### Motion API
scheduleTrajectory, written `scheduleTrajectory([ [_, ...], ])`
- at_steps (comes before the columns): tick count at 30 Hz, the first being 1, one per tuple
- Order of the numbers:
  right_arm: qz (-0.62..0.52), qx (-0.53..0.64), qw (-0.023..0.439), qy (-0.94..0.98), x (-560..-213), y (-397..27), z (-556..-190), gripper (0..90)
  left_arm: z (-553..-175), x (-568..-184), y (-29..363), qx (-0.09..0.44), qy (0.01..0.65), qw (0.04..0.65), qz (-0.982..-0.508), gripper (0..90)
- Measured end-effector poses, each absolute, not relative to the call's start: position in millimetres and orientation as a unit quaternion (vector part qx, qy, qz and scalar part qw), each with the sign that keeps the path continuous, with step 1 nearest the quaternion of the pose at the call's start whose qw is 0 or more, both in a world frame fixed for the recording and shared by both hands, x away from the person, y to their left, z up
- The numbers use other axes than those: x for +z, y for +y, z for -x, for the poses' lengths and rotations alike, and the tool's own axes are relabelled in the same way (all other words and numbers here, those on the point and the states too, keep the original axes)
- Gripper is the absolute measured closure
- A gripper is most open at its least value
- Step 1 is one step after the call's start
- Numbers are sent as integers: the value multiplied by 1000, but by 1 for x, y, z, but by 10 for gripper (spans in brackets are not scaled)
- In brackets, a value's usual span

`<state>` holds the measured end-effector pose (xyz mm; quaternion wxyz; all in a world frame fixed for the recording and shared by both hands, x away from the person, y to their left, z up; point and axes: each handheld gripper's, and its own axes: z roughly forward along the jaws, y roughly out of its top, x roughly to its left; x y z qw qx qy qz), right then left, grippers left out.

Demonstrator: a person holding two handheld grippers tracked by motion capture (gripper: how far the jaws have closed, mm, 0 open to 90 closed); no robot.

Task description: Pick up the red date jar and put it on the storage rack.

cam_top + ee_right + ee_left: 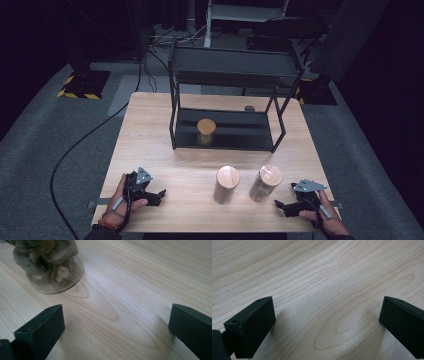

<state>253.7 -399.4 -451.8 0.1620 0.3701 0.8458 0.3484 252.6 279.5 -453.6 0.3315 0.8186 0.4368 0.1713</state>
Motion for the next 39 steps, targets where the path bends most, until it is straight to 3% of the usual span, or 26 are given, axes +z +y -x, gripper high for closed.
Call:
scheduleTrajectory([
  [12, -337, 386, 141, 847, -426, -413, -238, 23, -253, -454, 280, 171, 437, 331, -819, 2],
  [34, -271, 409, 156, 857, -373, -387, -202, 25, -253, -454, 280, 171, 437, 332, -819, 2],
  [39, -257, 425, 139, 857, -366, -384, -201, 25, -253, -454, 280, 171, 436, 331, -819, 2],
])
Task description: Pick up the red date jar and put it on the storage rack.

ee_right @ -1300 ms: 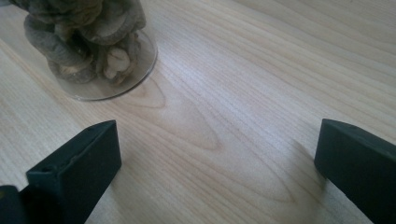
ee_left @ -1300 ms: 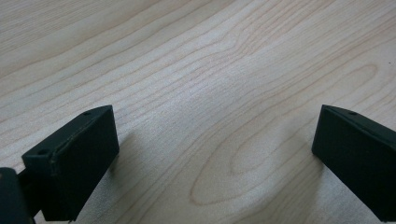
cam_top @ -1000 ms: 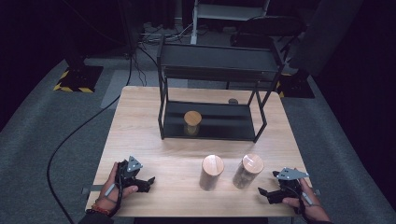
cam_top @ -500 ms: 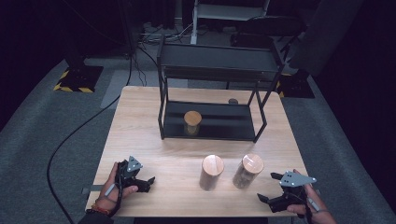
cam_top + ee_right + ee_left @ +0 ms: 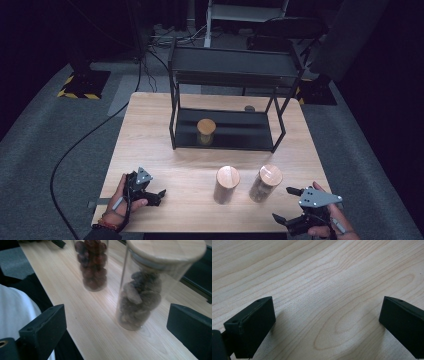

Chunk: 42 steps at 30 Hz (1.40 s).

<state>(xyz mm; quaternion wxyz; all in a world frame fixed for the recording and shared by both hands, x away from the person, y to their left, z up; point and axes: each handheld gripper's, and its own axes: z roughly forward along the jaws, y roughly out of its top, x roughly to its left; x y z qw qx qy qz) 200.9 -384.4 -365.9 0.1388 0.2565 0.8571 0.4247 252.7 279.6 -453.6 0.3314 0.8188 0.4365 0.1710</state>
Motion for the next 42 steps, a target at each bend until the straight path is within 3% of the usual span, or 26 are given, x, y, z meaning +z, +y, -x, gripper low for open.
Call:
scheduleTrajectory([
  [16, -258, 445, 88, 853, -347, -363, -203, 36, -253, -454, 280, 171, 437, 332, -819, 2],
  [42, -223, 404, 99, 882, -310, -313, -215, 49, -253, -454, 280, 171, 437, 332, -819, 2],
])
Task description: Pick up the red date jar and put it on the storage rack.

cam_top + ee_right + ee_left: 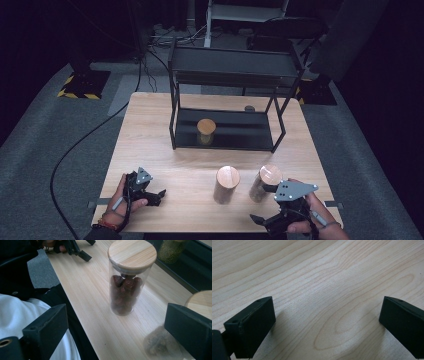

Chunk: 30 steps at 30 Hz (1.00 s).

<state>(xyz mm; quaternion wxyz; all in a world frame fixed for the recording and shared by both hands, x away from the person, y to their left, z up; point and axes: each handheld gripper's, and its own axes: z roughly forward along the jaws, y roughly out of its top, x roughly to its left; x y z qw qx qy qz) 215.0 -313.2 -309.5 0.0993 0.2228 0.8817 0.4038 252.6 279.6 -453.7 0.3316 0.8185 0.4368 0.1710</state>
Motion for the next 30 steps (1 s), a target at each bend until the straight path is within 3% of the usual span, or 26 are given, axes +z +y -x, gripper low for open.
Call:
scheduleTrajectory([
  [30, -214, 374, 75, 899, -292, -263, -265, 44, -253, -454, 280, 171, 437, 331, -819, 2],
])
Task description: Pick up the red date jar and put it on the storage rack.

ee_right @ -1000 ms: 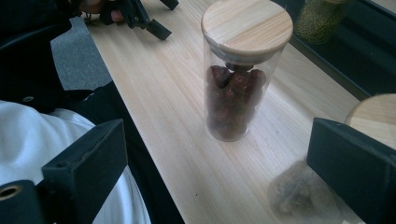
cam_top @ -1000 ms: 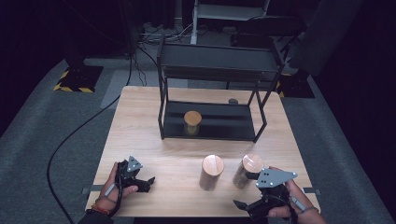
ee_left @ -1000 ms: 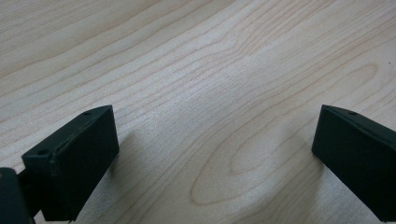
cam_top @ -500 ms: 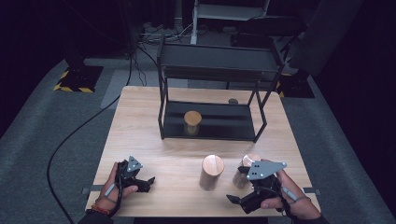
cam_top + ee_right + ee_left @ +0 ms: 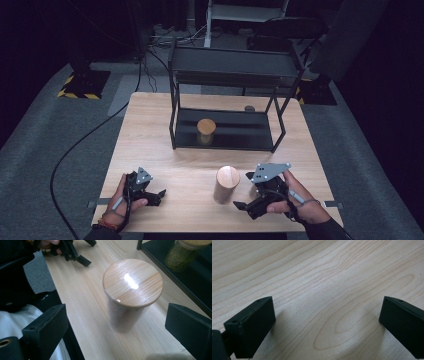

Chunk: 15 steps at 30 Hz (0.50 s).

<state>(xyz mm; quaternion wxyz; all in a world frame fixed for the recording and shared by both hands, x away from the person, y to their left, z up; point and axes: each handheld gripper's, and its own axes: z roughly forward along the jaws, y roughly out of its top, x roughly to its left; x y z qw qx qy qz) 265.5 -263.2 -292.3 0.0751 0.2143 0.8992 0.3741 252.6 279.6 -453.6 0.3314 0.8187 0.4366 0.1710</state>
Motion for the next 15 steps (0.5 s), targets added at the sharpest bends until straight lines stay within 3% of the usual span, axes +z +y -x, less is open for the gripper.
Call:
scheduleTrajectory([
  [15, -220, 347, 70, 909, -292, -241, -281, 37, -253, -454, 280, 171, 437, 332, -819, 2],
])
